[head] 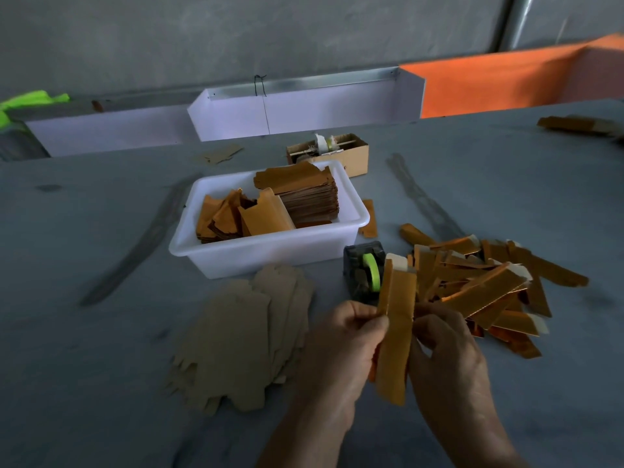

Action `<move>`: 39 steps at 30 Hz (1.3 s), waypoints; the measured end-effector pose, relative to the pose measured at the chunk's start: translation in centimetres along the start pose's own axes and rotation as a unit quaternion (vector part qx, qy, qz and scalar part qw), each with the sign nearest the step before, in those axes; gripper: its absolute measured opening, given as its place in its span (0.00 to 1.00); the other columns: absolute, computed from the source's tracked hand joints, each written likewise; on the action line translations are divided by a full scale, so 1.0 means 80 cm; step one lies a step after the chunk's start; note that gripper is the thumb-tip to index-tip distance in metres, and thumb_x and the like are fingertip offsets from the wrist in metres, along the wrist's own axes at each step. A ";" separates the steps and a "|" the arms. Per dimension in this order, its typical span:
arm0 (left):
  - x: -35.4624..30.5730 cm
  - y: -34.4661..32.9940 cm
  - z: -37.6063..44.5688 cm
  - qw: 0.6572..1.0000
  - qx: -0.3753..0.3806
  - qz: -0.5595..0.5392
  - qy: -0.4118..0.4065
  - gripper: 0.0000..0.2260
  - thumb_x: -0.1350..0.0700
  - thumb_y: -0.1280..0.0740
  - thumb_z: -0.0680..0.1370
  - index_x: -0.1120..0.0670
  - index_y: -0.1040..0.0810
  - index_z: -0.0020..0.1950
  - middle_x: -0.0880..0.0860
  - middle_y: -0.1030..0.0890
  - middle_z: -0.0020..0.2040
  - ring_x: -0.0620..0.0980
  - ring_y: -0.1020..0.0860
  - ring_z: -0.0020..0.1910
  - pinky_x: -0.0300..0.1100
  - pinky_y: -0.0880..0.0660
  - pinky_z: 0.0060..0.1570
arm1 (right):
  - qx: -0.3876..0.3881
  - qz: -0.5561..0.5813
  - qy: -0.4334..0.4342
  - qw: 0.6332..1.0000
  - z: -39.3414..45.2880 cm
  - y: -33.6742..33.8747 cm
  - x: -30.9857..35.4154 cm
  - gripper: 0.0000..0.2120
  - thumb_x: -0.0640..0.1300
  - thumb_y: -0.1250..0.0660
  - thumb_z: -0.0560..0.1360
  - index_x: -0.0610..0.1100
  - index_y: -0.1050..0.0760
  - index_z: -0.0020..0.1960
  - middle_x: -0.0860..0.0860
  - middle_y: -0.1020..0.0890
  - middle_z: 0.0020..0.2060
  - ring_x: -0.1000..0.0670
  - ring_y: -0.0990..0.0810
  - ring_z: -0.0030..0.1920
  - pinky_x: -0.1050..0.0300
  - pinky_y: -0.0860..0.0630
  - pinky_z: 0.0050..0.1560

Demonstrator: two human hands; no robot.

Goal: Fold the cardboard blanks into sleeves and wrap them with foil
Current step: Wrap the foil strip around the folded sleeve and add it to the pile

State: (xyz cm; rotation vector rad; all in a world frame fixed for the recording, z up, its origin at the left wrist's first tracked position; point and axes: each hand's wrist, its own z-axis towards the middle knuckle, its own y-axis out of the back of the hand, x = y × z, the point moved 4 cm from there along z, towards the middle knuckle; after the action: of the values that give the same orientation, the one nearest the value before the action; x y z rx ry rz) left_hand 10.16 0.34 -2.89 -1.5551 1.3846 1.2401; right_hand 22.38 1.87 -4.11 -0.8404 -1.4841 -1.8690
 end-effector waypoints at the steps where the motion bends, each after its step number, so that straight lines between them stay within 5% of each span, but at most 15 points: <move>1: -0.002 0.000 0.001 1.000 0.006 0.009 -0.002 0.02 0.55 0.33 0.77 0.51 0.22 0.46 0.46 0.19 0.37 0.36 0.22 0.31 0.26 0.30 0.26 | -0.003 0.002 -0.003 1.000 -0.001 -0.001 -0.001 0.02 0.41 0.31 0.73 0.42 0.20 0.44 0.50 0.24 0.56 0.49 0.25 0.56 0.57 0.26 0.50; 6: -0.006 0.002 0.003 0.999 0.009 0.036 -0.012 0.01 0.55 0.32 0.77 0.50 0.22 0.45 0.48 0.19 0.39 0.37 0.21 0.33 0.28 0.28 0.30 | -0.019 -0.031 0.031 0.999 -0.006 0.001 0.008 0.02 0.39 0.29 0.71 0.41 0.20 0.43 0.48 0.23 0.54 0.45 0.25 0.54 0.58 0.29 0.46; 10: -0.012 0.001 0.003 0.997 0.011 0.070 -0.025 0.02 0.53 0.31 0.76 0.50 0.20 0.45 0.50 0.17 0.40 0.43 0.19 0.37 0.34 0.24 0.35 | -0.001 -0.173 0.111 0.979 -0.003 0.008 0.021 0.04 0.36 0.28 0.69 0.39 0.20 0.44 0.44 0.21 0.48 0.41 0.24 0.50 0.43 0.25 0.47; 15: -0.015 0.006 0.000 0.999 0.018 0.043 -0.004 0.03 0.53 0.30 0.75 0.51 0.21 0.46 0.45 0.20 0.35 0.33 0.23 0.30 0.25 0.32 0.27 | 0.011 -0.060 0.092 0.994 0.001 0.044 0.014 0.04 0.38 0.32 0.72 0.45 0.24 0.40 0.53 0.24 0.40 0.52 0.24 0.38 0.61 0.28 0.34; 18: -0.011 0.012 -0.006 1.000 0.013 0.016 0.005 0.02 0.55 0.30 0.74 0.51 0.20 0.42 0.44 0.21 0.29 0.34 0.25 0.26 0.27 0.32 0.24 | 0.093 0.157 -0.016 0.983 0.005 0.060 0.004 0.07 0.38 0.33 0.71 0.49 0.22 0.37 0.48 0.20 0.35 0.49 0.21 0.38 0.51 0.23 0.39; 20: -0.009 0.012 -0.013 0.999 0.022 -0.020 0.022 0.02 0.58 0.30 0.74 0.52 0.20 0.40 0.46 0.19 0.30 0.39 0.23 0.28 0.33 0.28 0.28 | 0.151 0.217 -0.024 0.964 0.003 0.062 0.011 0.10 0.37 0.33 0.70 0.52 0.19 0.39 0.51 0.18 0.37 0.51 0.20 0.38 0.53 0.24 0.39; 23: -0.009 0.010 -0.022 0.997 0.039 -0.062 0.035 0.01 0.60 0.29 0.73 0.56 0.18 0.42 0.52 0.15 0.36 0.47 0.17 0.35 0.38 0.22 0.35 | 0.211 0.216 0.023 0.953 -0.003 0.058 0.029 0.13 0.39 0.32 0.69 0.57 0.19 0.41 0.52 0.17 0.37 0.54 0.19 0.37 0.60 0.25 0.35; 29: -0.015 0.015 -0.033 0.996 0.018 -0.079 0.026 0.02 0.62 0.29 0.73 0.58 0.16 0.42 0.55 0.15 0.37 0.48 0.16 0.34 0.34 0.24 0.32 | 0.208 0.119 0.073 0.968 -0.008 0.053 0.045 0.13 0.40 0.32 0.71 0.59 0.18 0.41 0.59 0.18 0.38 0.59 0.21 0.41 0.69 0.25 0.36; 33: -0.016 0.014 -0.038 0.997 0.018 -0.074 0.017 0.06 0.61 0.29 0.73 0.55 0.16 0.36 0.53 0.15 0.35 0.48 0.16 0.35 0.35 0.23 0.33 | 0.189 0.089 0.074 0.975 -0.009 0.054 0.051 0.20 0.42 0.31 0.71 0.66 0.29 0.51 0.64 0.19 0.40 0.61 0.21 0.41 0.66 0.25 0.34; 39: -0.021 0.012 -0.045 0.996 0.040 -0.075 0.014 0.04 0.60 0.28 0.72 0.54 0.16 0.37 0.53 0.15 0.35 0.47 0.16 0.34 0.35 0.23 0.33 | 0.144 0.088 0.068 0.983 -0.007 0.058 0.051 0.16 0.42 0.28 0.69 0.55 0.32 0.47 0.61 0.18 0.37 0.61 0.20 0.36 0.70 0.26 0.34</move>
State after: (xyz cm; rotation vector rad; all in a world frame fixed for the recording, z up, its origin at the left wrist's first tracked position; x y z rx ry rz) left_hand 9.98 -2.65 -0.17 -1.5950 1.2943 1.0633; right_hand 23.44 0.18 1.76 -0.6690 -1.4972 -1.5081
